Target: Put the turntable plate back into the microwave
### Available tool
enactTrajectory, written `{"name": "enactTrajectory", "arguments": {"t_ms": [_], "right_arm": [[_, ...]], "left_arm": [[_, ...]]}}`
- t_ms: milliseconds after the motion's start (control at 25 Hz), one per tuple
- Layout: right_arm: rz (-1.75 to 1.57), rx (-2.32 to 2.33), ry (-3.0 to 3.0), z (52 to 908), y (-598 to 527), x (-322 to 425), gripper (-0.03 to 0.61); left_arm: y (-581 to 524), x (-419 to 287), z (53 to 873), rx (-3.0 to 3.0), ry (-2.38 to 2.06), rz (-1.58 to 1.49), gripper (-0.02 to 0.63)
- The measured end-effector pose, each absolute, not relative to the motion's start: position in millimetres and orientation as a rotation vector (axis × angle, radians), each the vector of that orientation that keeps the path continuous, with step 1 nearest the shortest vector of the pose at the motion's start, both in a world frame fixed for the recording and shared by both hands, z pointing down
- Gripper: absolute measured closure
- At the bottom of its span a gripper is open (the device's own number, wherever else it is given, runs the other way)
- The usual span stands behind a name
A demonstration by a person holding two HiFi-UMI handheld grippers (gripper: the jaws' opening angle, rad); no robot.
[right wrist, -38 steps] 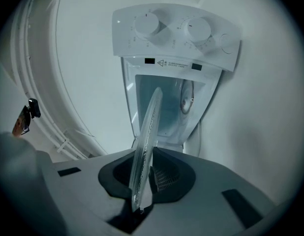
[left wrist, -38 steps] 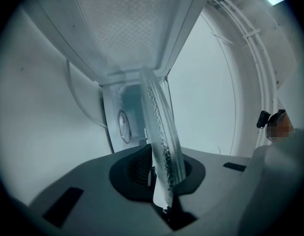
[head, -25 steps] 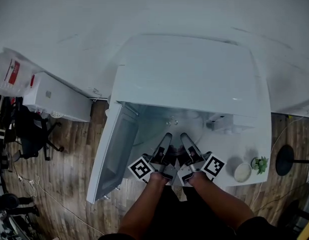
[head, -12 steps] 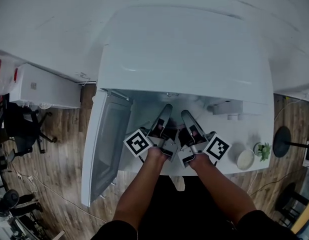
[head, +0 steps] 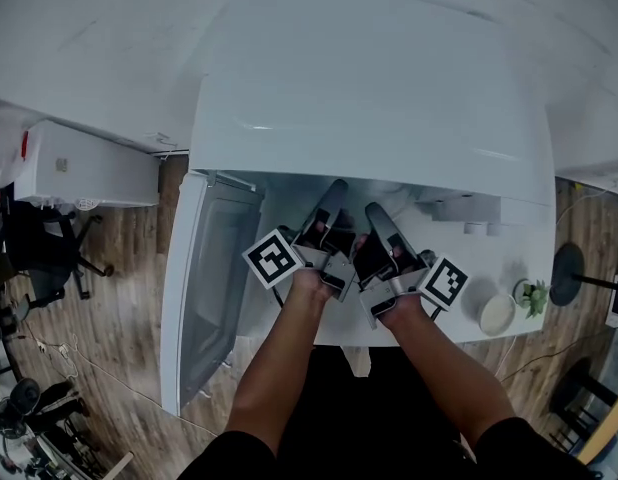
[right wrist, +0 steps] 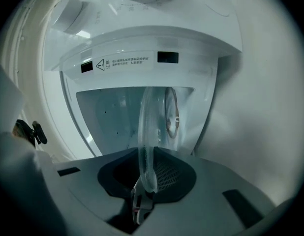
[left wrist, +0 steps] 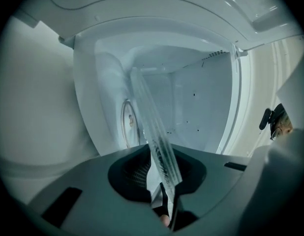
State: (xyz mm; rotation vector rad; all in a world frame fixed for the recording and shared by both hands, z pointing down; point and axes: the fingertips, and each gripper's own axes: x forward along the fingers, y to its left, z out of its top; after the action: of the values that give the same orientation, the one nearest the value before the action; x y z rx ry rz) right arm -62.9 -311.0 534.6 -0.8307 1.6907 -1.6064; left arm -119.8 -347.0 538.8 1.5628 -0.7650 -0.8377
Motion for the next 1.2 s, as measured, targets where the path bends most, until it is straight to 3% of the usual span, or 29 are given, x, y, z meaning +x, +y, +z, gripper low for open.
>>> {"name": "enactTrajectory", "arguments": {"t_ms": [320, 1200], "right_arm": [[-1.604, -0.787, 1.578, 542, -325, -62, 0.495], [-1.569, -0.989, 1.856, 560, -339, -62, 0.490]], "left_arm": [[-357, -118, 539, 1.589, -0.743, -0.821, 0.482], [-346, -136, 557, 1.459, -0.856, -0.901, 0.540]]}}
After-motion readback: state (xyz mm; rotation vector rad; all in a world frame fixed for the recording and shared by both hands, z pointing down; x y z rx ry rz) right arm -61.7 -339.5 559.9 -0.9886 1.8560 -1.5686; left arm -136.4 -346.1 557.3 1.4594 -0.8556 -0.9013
